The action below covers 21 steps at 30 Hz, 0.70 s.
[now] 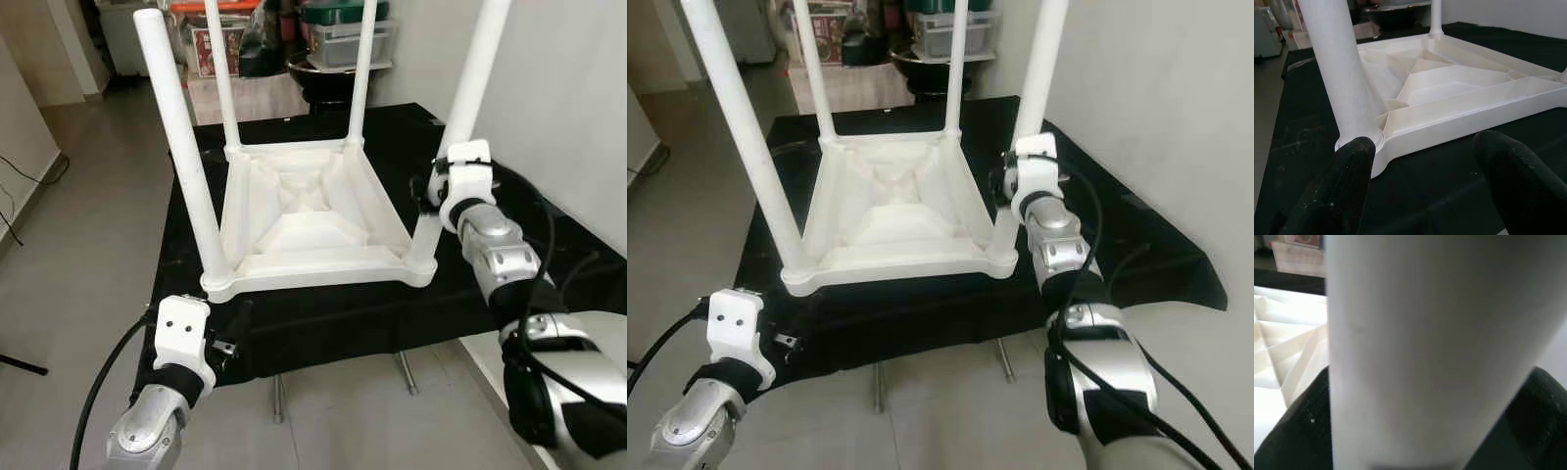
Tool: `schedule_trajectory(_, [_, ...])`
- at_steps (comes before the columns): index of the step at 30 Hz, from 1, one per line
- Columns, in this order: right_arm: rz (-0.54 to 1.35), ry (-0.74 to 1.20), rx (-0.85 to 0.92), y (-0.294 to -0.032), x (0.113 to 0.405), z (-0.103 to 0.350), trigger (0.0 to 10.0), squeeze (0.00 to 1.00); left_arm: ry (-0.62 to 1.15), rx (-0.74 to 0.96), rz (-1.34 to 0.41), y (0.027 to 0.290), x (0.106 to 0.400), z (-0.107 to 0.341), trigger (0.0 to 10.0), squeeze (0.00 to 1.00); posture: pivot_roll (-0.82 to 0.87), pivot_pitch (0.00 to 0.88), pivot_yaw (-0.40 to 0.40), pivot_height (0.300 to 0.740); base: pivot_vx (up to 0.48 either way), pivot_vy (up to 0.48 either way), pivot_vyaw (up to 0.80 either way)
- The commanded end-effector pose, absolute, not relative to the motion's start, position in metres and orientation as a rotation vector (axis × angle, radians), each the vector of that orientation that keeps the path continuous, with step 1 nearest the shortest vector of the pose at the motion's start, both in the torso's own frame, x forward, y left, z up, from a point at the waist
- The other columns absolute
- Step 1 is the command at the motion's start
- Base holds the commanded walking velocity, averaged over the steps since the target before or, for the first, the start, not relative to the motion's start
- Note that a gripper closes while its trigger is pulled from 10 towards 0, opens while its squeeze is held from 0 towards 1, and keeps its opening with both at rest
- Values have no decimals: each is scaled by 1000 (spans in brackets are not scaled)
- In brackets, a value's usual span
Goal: Building children table
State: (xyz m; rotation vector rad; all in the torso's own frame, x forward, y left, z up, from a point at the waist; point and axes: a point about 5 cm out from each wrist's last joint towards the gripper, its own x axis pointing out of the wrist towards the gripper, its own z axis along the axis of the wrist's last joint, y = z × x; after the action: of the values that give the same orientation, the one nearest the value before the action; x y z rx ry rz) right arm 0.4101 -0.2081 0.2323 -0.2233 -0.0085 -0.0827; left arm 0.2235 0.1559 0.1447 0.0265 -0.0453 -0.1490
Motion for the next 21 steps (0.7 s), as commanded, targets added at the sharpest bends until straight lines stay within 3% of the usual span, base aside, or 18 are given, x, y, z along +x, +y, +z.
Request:
schedule_trajectory(1, [-111,9,-237,-212,410,226,10000,0,-34,13,-147,155,222,144,10000,0,59,0,-19,740,0,0,0])
schedule_trajectory(14, [-99,82,-198,-234,378,181,10000,0,-28,2,-151,156,222,142,10000,0,8,15,-16,740,0,0,0])
schedule_trajectory(21, [108,48,-123,-203,346,168,10000,0,-25,-1,-159,156,220,142,10000,0,-26,19,-7,740,0,0,0])
